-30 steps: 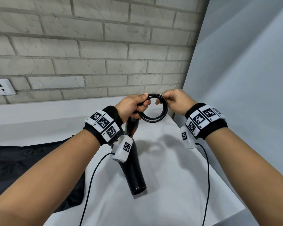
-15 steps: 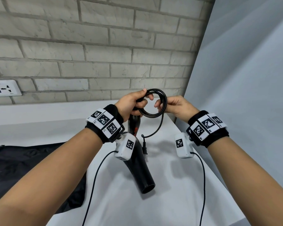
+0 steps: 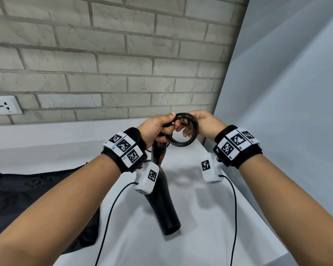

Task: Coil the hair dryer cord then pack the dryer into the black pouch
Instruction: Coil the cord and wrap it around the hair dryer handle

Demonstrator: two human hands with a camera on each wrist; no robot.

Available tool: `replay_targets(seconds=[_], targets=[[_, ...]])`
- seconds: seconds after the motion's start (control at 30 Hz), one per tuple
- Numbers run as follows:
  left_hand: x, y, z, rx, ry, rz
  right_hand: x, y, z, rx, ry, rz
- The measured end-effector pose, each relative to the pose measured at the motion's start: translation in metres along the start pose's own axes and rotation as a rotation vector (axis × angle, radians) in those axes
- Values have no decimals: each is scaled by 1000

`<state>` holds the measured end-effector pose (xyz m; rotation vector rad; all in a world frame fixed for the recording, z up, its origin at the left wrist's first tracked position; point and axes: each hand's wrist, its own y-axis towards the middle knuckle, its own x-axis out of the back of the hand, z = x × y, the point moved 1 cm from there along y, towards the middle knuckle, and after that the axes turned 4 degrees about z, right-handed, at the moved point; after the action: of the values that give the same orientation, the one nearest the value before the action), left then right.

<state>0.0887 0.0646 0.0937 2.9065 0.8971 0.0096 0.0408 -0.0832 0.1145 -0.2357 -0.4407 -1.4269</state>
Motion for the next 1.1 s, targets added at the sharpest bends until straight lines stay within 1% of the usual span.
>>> replay_targets(seconds=[0.1,0.13,0.27,0.4,0.63,0.87,0.97,1.1], targets=[[-6,3,4,27,51,3,5,3,3,-7,164,-112],[-7,3,5,44,64,0,5,4,3,-3,182,-138],[-13,4,6,133,138,-7,7,5,0,-21,216,-255],[-17,5,6,157,134,22,6,7,3,-18,216,-300],[-22,3,2,178,109,61,4,1,10,40,266,-312],[-23,7,-1,147,145,86,3,-6,19,120,277,-310],[-22,6,1,124,165,49,1,-8,20,128,249,-289],[-19,8,4,86,157,-64,6,-15,19,117,164,-285]])
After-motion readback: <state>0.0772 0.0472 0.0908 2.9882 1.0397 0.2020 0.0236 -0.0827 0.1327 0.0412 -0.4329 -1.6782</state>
